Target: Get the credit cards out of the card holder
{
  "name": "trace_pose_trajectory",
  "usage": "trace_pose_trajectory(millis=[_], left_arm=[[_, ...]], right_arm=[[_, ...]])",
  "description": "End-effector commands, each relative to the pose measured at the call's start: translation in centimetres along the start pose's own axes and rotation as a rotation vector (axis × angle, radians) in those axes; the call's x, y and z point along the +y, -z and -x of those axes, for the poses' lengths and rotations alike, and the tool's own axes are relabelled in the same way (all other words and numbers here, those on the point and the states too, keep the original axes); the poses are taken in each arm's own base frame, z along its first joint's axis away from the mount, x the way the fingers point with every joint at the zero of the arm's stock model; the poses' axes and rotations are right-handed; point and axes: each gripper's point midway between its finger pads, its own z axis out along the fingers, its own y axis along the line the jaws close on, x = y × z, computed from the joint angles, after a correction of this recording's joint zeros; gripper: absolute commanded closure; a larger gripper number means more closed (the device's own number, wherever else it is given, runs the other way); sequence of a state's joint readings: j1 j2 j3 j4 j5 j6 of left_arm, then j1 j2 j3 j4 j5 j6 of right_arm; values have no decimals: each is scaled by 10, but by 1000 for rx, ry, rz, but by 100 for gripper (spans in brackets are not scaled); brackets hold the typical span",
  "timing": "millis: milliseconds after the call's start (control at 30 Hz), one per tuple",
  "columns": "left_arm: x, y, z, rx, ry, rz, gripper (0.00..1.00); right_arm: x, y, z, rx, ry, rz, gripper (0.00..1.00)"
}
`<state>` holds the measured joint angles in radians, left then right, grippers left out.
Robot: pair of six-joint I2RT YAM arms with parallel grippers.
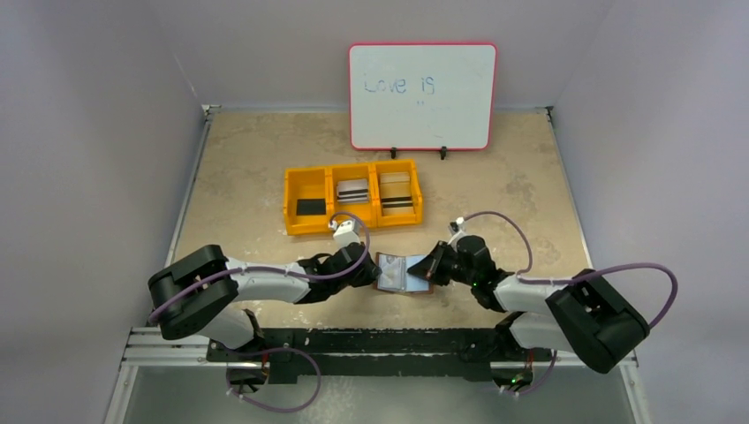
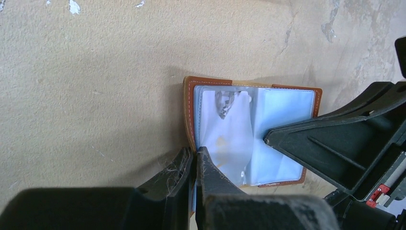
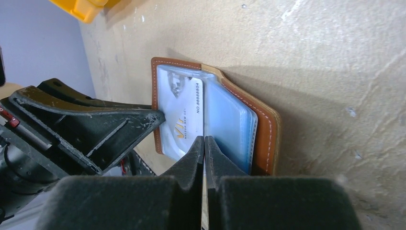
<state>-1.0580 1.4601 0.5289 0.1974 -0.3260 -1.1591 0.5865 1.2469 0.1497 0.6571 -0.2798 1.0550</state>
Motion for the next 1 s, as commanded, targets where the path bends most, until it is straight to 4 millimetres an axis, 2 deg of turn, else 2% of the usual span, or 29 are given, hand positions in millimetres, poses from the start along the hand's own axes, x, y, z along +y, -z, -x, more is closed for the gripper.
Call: trace_pose_trajectory(millis=[0, 133, 200, 300, 367, 467, 600, 867, 967], left_arm=[[-5, 3, 11, -34, -13, -3, 100], [-8, 1, 10, -23, -24, -3, 100], [-9, 0, 9, -19, -28, -2, 100], [-8, -1, 8, -13, -31, 2, 100], [-7, -1, 6, -8, -31, 5, 100], [-4, -1, 5, -3, -33, 10, 100], [-2, -3, 1, 8, -35, 14, 100], [3, -3, -3, 8, -15, 17, 83], [3, -1, -3, 4, -9, 16, 77]], right_arm=[[-5, 0, -3, 18, 20, -4, 100], [12, -7, -6, 69, 53, 80, 93], [15, -11, -6, 73, 55, 104, 84], [12, -16, -8, 92, 43, 96, 73], [8, -18, -11, 106, 46, 90, 71], [4, -18, -16, 117, 19, 89, 70], [7, -23, -17, 130, 20, 116, 70], [8, -26, -21, 150, -4, 144, 78], [9, -28, -20, 152, 4, 148, 78]])
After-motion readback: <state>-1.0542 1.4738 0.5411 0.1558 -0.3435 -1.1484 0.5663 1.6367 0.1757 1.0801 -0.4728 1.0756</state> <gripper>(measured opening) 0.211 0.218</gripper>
